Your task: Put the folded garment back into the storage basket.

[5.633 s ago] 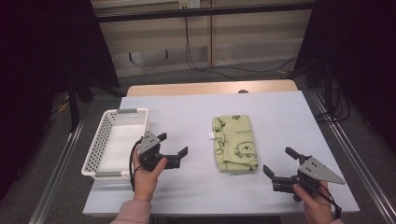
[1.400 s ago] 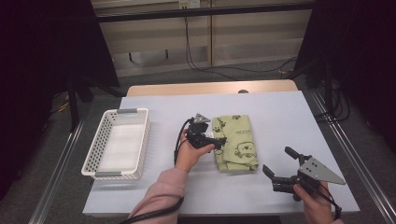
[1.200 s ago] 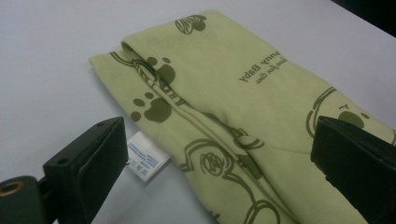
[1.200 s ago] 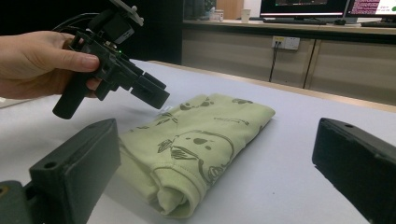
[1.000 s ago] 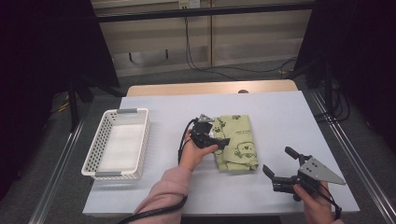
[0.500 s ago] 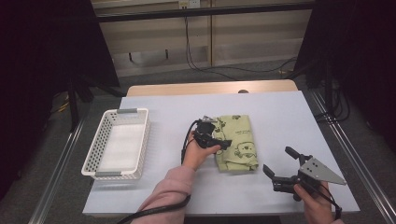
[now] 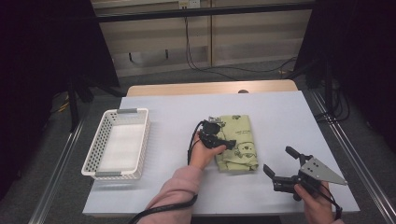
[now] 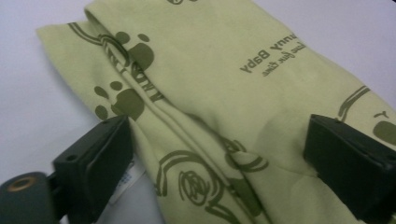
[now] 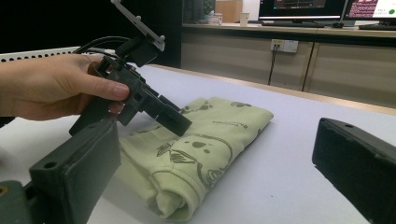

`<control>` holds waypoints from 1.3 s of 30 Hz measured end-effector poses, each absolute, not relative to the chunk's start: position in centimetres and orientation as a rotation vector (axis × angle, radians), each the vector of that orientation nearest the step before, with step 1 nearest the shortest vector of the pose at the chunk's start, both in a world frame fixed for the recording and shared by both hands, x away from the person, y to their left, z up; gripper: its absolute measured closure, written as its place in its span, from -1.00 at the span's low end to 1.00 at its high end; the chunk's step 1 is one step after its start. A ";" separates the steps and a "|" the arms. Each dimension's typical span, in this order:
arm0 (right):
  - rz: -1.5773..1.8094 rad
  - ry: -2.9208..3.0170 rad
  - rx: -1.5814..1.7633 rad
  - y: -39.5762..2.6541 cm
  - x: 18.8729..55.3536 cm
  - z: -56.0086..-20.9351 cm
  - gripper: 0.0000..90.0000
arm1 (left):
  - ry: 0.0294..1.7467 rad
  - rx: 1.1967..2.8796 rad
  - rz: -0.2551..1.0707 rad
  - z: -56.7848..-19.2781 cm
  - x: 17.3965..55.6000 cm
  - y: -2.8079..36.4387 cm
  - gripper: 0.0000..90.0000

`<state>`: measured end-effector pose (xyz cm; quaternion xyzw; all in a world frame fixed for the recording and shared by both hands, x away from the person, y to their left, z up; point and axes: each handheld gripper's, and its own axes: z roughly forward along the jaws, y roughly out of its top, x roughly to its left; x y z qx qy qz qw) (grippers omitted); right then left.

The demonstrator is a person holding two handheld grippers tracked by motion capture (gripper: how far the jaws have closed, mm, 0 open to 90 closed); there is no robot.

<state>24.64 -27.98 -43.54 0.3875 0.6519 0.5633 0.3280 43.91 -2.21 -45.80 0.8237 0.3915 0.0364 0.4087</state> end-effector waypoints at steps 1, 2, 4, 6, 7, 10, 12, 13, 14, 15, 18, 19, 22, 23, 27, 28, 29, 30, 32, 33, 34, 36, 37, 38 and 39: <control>1.475 1.707 1.014 -28.0 24.6 -43.5 -0.99 | 0.957 2.074 0.057 -45.8 43.9 -2.3 -0.79; 1.474 1.707 1.013 -27.9 24.6 -43.5 -0.99 | 0.966 2.087 0.101 -45.6 43.7 -2.6 -0.62; 1.474 1.708 1.011 -27.9 24.6 -43.5 -0.99 | 0.980 2.097 0.094 -45.5 43.6 -2.7 -0.54; 1.477 1.707 1.008 -27.9 24.7 -43.5 -0.99 | 0.953 2.089 0.073 -45.3 43.6 -2.8 -0.34; 1.476 1.707 1.008 -27.9 24.7 -43.5 -0.99 | 0.943 2.084 0.060 -45.3 43.5 -2.9 -0.08; 1.476 1.707 1.011 -27.9 24.7 -43.5 -0.99 | 0.922 2.086 0.060 -45.4 43.3 -3.3 -0.02; 1.475 1.706 1.008 -27.9 24.7 -43.5 -0.99 | 0.931 2.090 0.064 -45.3 43.3 -3.3 0.07; 1.474 1.707 1.006 -27.9 24.7 -43.5 -0.99 | 0.963 2.080 0.058 -45.4 43.3 -3.3 0.11; 1.474 1.708 1.006 -27.9 24.7 -43.5 -0.99 | 0.945 2.083 0.055 -45.3 43.5 -3.2 0.14; 1.471 1.708 1.009 -27.8 24.7 -43.5 -0.99 | 0.958 2.078 0.052 -45.3 43.5 -3.2 0.17; 1.473 1.710 1.005 -27.9 24.7 -43.6 -0.99 | 0.968 2.082 0.028 -45.3 43.7 -3.2 0.42; 1.475 1.708 1.007 -27.8 24.7 -43.5 -0.99 | 0.982 2.078 0.018 -45.3 43.8 -3.3 0.46; 1.475 1.708 1.008 -27.8 24.7 -43.5 -0.99 | 1.014 2.082 -0.013 -45.0 43.9 -3.4 0.56; 1.478 1.708 1.010 -27.9 24.8 -43.6 -0.99 | 1.049 2.066 -0.034 -44.9 44.0 -3.5 0.60; 1.477 1.708 1.010 -27.9 24.7 -43.5 -0.99 | 1.081 2.060 -0.063 -44.5 44.2 -3.4 0.62; 1.477 1.707 1.010 -27.9 24.7 -43.5 -0.99 | 1.093 2.052 -0.084 -44.3 44.2 -3.4 0.62; 1.479 1.707 1.010 -27.9 24.7 -43.5 -0.99 | 1.094 2.049 -0.088 -44.1 44.3 -3.3 0.63; 1.479 1.707 1.010 -27.9 24.7 -43.5 -0.99 | 1.104 2.042 -0.098 -43.9 44.3 -3.3 0.63; 1.476 1.707 1.009 -27.9 24.7 -43.6 -0.99 | 1.116 2.035 -0.111 -43.5 44.5 -3.2 0.64; 1.476 1.708 1.009 -27.9 24.7 -43.6 -0.99 | 1.111 2.038 -0.126 -43.4 44.5 -3.1 0.64; 1.474 1.706 1.012 -28.0 24.7 -43.5 -0.99 | 1.124 2.036 -0.125 -43.2 44.5 -3.1 0.64; 1.479 1.705 1.009 -27.9 24.7 -43.5 -0.99 | 1.126 2.050 -0.144 -42.5 44.8 -2.7 0.65; 1.479 1.705 1.009 -27.9 24.7 -43.5 -0.99 | 1.126 2.050 -0.144 -42.5 44.8 -2.7 0.65; 1.477 1.706 1.009 -27.9 24.7 -43.5 -0.99 | 1.141 2.038 -0.153 -42.3 44.8 -2.6 0.65; 1.478 1.706 1.009 -27.9 24.7 -43.5 -0.99 | 1.137 2.038 -0.153 -42.0 45.0 -2.4 0.65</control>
